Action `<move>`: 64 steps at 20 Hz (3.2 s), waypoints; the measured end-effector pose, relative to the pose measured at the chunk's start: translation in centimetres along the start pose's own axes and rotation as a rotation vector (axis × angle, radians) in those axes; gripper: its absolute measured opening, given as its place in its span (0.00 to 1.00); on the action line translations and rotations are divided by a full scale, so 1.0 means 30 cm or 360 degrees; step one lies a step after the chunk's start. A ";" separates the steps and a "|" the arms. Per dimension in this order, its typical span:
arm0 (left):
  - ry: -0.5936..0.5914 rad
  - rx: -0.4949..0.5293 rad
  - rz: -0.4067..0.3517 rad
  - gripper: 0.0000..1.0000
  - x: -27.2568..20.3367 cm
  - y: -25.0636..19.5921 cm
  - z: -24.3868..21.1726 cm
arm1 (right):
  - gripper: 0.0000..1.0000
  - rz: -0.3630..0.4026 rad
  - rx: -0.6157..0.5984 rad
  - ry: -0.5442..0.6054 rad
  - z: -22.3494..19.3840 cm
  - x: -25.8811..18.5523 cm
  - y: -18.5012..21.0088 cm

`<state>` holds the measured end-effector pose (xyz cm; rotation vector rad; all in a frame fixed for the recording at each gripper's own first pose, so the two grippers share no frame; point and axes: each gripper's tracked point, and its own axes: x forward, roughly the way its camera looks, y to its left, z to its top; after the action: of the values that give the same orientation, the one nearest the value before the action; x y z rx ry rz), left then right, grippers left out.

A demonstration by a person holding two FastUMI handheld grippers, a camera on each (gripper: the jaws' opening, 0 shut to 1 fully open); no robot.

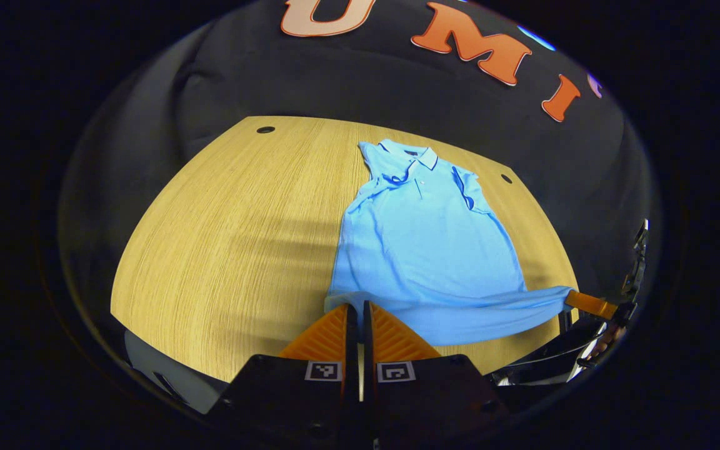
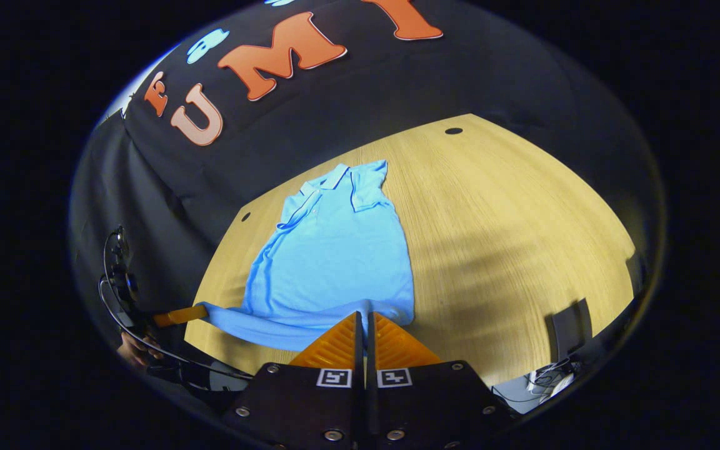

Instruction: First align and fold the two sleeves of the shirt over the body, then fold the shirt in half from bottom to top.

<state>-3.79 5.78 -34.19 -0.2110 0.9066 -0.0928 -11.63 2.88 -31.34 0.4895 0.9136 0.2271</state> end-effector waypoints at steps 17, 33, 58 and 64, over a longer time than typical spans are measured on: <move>0.0009 0.0065 -0.0199 0.06 0.199 -0.030 0.516 | 0.01 -0.0114 -0.0143 -0.0062 0.506 0.211 0.088; 0.0091 0.0084 -0.0302 0.07 0.629 -0.024 0.968 | 0.00 -0.0182 -0.0123 0.0038 0.851 0.657 0.052; 0.0045 -0.0131 -0.0147 0.26 1.099 -0.021 1.161 | 0.01 -0.0198 0.0038 -0.0115 1.101 1.120 -0.166; -0.0065 -0.0044 -0.0075 0.70 1.052 0.003 1.226 | 0.11 -0.0205 -0.0231 -0.0041 1.030 1.095 -0.131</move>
<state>44.61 5.78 -36.56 -0.2593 0.8625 -0.1195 32.69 2.75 -40.53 0.2975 0.8931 0.1685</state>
